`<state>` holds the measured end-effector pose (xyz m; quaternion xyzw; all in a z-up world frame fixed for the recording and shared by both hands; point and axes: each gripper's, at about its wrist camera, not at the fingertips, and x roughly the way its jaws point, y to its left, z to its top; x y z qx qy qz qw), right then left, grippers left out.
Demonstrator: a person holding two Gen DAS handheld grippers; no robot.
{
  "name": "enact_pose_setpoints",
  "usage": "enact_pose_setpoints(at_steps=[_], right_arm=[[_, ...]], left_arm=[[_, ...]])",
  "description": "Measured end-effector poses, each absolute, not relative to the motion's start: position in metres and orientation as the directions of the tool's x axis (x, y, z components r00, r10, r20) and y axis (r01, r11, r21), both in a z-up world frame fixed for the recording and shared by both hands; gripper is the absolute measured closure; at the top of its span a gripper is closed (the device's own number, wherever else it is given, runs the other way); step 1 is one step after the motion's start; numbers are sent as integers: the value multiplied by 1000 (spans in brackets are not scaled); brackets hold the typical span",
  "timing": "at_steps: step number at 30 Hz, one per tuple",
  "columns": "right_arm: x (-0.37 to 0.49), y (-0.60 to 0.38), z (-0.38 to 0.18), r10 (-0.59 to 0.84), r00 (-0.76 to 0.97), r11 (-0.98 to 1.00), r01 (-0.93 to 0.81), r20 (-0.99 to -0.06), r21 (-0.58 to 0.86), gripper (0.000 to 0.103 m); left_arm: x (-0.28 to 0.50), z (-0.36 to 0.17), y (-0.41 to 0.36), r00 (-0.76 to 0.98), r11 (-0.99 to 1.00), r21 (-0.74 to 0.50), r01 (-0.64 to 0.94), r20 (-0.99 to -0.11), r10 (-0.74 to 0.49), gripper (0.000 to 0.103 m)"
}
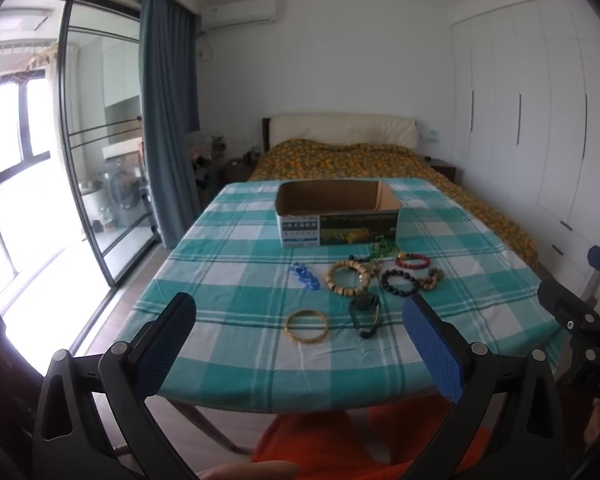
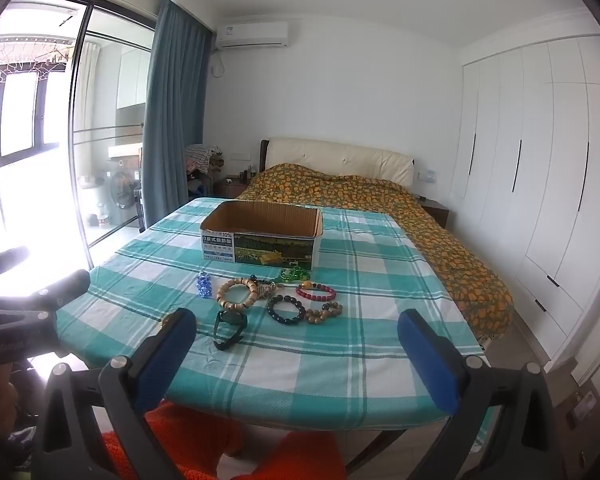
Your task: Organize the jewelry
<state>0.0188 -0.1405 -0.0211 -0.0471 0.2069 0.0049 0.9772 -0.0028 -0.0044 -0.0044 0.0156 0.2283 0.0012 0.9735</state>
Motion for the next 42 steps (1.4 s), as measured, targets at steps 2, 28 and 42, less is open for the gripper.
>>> enact_pose_setpoints(at_steps=[2, 28, 42], right_arm=[[19, -140, -21, -10, 915, 996, -29, -404, -90, 0], [19, -139, -23, -10, 914, 995, -29, -405, -91, 0], [19, -141, -23, -10, 914, 995, -30, -406, -92, 0]], left_arm=[[-5, -5, -6, 896, 1000, 31, 5, -444, 9, 0], [-2, -8, 0, 893, 1000, 27, 4, -450, 9, 0], [-3, -7, 3, 888, 1000, 17, 1, -460, 7, 0]])
